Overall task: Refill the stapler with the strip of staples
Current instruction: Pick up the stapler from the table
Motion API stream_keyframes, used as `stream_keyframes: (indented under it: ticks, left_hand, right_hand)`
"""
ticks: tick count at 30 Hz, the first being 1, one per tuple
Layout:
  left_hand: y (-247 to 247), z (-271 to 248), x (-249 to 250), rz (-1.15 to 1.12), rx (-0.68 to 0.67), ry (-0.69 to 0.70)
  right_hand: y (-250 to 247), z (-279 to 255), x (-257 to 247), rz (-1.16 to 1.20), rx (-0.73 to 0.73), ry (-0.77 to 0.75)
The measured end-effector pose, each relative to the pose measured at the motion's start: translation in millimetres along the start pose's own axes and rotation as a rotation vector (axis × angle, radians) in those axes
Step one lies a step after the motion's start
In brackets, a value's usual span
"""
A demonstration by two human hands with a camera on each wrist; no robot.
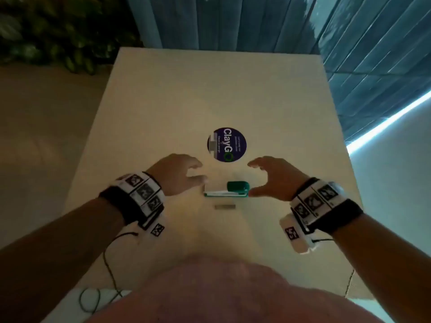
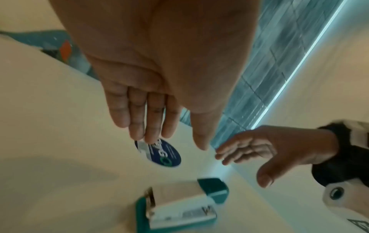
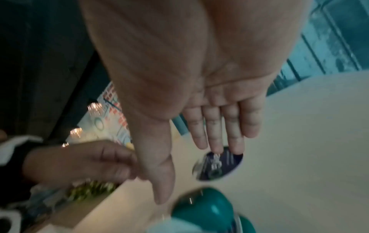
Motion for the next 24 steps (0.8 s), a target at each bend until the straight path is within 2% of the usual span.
stream_keyframes:
  ticks: [4, 7, 10, 15, 20, 24]
  left_hand:
    - [37.5, 27.0, 20.7, 0.061, -0.126, 0.064]
    - [66.2, 38.9, 30.4, 0.107, -0.179, 0.126]
    - [82.0, 45.4, 37.4, 0.111, -0.161, 0.172]
    - [92.1, 50.8, 37.0, 0.046, -0.105, 0.214]
    - [84.0, 49.9, 38.9, 0.037, -0.077, 0.209]
    - [62.4, 36.4, 40.9, -0.052, -0.015, 0.244]
  right_hand:
    - [44.2, 25.8, -9.2, -0.055, -0.109, -0.023]
    - [66.9, 36.6, -5.2, -0.029, -0.073, -0.002]
    - [67.1, 41.4, -3.5, -0.002, 0.000, 0.012]
    - [68.1, 44.2, 2.5, 0.001, -0.012, 0.015]
    - [65.6, 41.8, 2.6, 0.012, -0.019, 0.019]
    - [68.2, 43.4, 5.1, 0.030, 0.003, 0.042]
Point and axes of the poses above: each hand's wrist, its own z-axis towards the middle knuckle, its own y-axis out of the palm, x = y × z, the point moved 5 cm from there along z, towards the middle knuckle, and after that the axes turned 10 degrees about -z, right-handed, at the moved point
